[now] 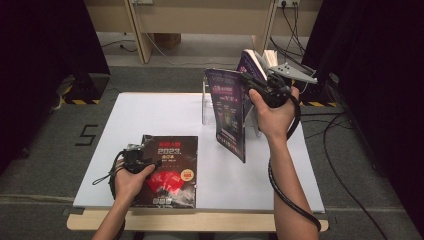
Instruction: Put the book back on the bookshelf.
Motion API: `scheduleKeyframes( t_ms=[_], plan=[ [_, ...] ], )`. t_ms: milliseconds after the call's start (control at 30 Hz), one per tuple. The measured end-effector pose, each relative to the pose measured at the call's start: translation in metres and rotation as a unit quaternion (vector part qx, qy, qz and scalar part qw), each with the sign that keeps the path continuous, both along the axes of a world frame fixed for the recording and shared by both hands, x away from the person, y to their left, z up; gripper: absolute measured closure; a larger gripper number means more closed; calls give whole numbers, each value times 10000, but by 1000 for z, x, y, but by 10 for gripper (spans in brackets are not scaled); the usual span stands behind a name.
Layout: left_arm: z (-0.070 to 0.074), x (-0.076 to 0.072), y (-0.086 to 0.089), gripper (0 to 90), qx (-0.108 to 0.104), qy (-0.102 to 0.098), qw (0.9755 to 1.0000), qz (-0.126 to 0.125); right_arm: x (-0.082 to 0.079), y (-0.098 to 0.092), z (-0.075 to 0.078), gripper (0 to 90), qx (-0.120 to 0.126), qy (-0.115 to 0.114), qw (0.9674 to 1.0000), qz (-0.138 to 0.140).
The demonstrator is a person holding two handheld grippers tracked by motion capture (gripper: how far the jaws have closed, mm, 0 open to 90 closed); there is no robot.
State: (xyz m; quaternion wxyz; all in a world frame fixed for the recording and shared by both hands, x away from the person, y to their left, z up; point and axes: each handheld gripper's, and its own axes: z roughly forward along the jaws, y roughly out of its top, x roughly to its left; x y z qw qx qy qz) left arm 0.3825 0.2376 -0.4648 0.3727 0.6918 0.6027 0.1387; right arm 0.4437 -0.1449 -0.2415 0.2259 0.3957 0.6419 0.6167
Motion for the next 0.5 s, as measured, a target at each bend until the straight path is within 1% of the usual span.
scheduleKeyframes(
  t_ms=[167, 233, 300, 333, 367, 400, 500],
  plan=[
    [0, 0, 0, 529, 4, -3, 10000, 20, 1, -4, 1, 854, 18, -35, 10000, -64],
    [0, 0, 0, 529, 4, -3, 10000, 21, 1, -5, 2, 854, 56, -9, 9999, -96],
    [0, 0, 0, 529, 3, 1, 10000, 19, 1, -7, 3, 854, 53, -48, 9999, -124],
    [0, 0, 1, 529, 0, 3, 10000, 8, 1, -8, 3, 854, 72, -115, 9998, -161],
    [0, 0, 0, 529, -1, -1, 10000, 15, 0, -8, 4, 854, 89, -95, 9998, -173],
    [0, 0, 0, 528, -1, -1, 10000, 13, 1, -9, 4, 854, 74, -123, 9997, -196],
    [0, 0, 0, 529, 3, -4, 10000, 5, 3, -11, 5, 854, 52, -65, 9997, -244]
  ],
)
